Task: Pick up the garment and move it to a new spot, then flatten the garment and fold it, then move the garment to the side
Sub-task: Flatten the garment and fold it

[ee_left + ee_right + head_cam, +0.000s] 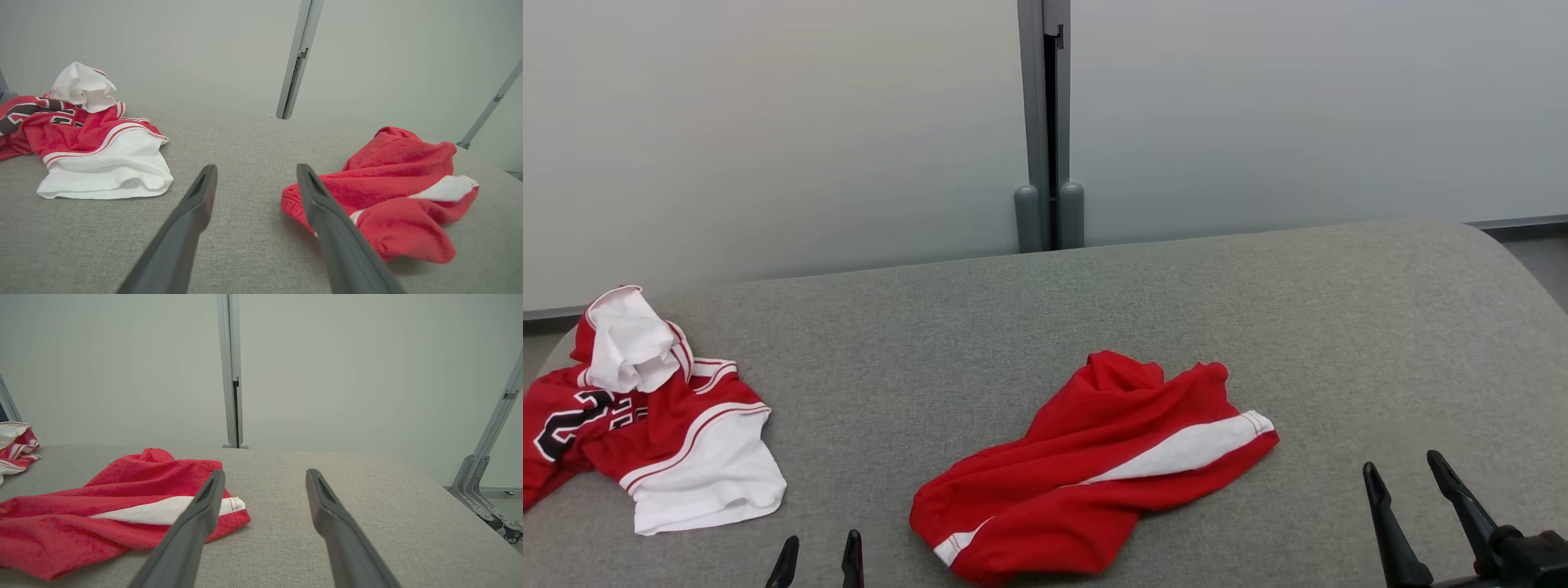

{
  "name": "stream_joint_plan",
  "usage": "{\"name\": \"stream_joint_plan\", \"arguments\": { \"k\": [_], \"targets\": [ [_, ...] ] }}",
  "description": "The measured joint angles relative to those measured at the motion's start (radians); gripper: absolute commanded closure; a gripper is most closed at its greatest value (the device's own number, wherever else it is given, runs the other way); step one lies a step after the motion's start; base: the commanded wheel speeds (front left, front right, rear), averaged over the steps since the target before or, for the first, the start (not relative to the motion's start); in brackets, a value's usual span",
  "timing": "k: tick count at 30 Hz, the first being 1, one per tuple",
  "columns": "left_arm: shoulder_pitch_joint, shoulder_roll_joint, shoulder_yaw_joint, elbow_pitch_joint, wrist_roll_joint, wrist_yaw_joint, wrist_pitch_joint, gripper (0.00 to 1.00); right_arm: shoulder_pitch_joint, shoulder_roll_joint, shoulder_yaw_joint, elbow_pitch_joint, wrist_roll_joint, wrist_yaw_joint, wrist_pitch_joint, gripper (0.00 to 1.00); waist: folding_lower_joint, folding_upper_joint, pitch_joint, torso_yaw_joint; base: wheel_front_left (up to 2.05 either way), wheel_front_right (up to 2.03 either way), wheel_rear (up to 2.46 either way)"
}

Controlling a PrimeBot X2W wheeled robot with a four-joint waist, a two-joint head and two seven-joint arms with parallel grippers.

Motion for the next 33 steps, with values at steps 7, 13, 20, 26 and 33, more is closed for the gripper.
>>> {"name": "stream_joint_plan", "arguments": {
  "k": [7, 13, 20, 26, 33],
  "targets": [
    [-0.002, -0.001, -0.003, 0.002, -0.012, -0.001, 0.0, 0.0, -0.002, -0.001, 0.011, 0.004, 0.0, 0.0, 0.0, 0.0, -0.0001, 0.0, -0.008, 0.024, 0.0, 0.0, 0.0],
    [-0.003, -0.001, -0.004, 0.003, -0.012, -0.001, 0.0, 0.0, -0.004, -0.005, 0.019, 0.009, 0.0, 0.0, 0.0, 0.0, 0.0, 0.0, -0.01, 0.039, 0.0, 0.0, 0.0],
    [-0.015, -0.001, -0.058, 0.068, -0.035, -0.011, 0.008, 0.0, -0.063, -0.063, 0.081, 0.056, 0.057, 0.0, 0.0, 0.0, 0.0, 0.0, -0.003, 0.039, 0.0, 0.0, 0.0],
    [-0.099, -0.002, -0.125, 0.081, -0.085, -0.008, 0.177, 0.0, -0.21, -0.204, 0.229, 0.217, 0.192, 0.0, 0.103, 0.0, 0.0, 0.0, 0.026, 0.047, 0.0, 0.0, 0.0],
    [-0.15, -0.002, -0.188, 0.053, -0.12, 0.049, 0.33, 0.0, -0.368, -0.297, 0.44, 0.346, 0.325, 0.001, 0.231, 0.0, 0.0, 0.0, 0.077, 0.077, 0.0, 0.0, 0.0]
  ]
}}
